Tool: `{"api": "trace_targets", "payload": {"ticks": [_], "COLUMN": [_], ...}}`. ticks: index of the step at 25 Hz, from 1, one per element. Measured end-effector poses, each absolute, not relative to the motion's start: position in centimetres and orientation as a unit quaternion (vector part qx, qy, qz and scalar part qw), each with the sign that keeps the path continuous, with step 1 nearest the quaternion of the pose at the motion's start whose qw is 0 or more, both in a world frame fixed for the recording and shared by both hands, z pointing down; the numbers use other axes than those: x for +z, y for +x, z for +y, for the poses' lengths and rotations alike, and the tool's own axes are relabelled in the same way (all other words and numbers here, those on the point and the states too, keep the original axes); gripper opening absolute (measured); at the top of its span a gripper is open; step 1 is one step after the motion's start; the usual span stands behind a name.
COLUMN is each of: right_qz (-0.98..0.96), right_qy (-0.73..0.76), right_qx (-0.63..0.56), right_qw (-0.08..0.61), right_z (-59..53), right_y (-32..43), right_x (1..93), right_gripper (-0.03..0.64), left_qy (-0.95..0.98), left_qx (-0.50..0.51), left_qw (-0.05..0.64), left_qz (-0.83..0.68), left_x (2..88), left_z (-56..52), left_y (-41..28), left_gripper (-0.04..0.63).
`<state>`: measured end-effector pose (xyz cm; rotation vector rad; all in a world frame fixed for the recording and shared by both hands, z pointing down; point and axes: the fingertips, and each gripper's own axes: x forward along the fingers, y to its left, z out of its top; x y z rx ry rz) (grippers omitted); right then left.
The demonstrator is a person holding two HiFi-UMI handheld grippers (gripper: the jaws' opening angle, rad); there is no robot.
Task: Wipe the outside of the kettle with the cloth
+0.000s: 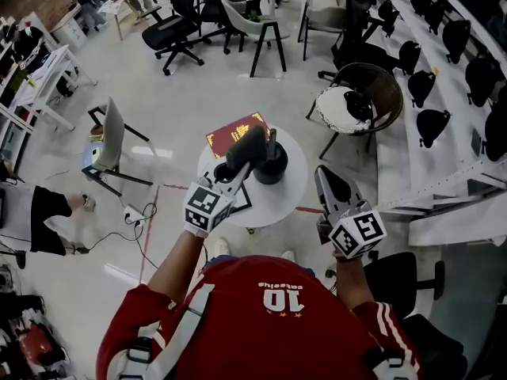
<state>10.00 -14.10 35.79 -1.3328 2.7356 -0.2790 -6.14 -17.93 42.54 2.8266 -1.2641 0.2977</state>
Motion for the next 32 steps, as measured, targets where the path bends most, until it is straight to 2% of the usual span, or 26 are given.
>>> {"api": "trace_targets", "payload": {"ticks": [4, 9, 18, 32], "right_qz": [0.882, 0.869, 0.859, 0.854], "right_qy": [-0.464, -0.489, -0.509, -0.517], "right_qx": [-0.075, -0.066, -0.056, -0.055], "right_qw": [0.04, 0.039, 0.023, 0.017], "right_z": [-14.9, -15.0, -14.7, -14.9], "right_y": [9.6, 9.3, 8.6, 8.7], "right_x": [34.6, 33.8, 33.7, 33.4], "right_gripper": [0.015, 0.015, 0.015, 0.015], "left_qy": [0.91, 0.906, 0.904, 0.904], "left_qx": [0.062, 0.069, 0.037, 0.036], "left_qw": [-0.008, -0.052, -0.034, -0.047], "left_qz": [-0.411, -0.415, -0.424, -0.424], "left_x": [38.6, 36.0, 34.7, 33.5], "left_z": [-17.7, -17.5, -17.7, -17.2], "left_y": [-8.9, -11.2, -14.9, -15.7], "left_gripper": [0.049, 0.049, 0.049, 0.049]}}
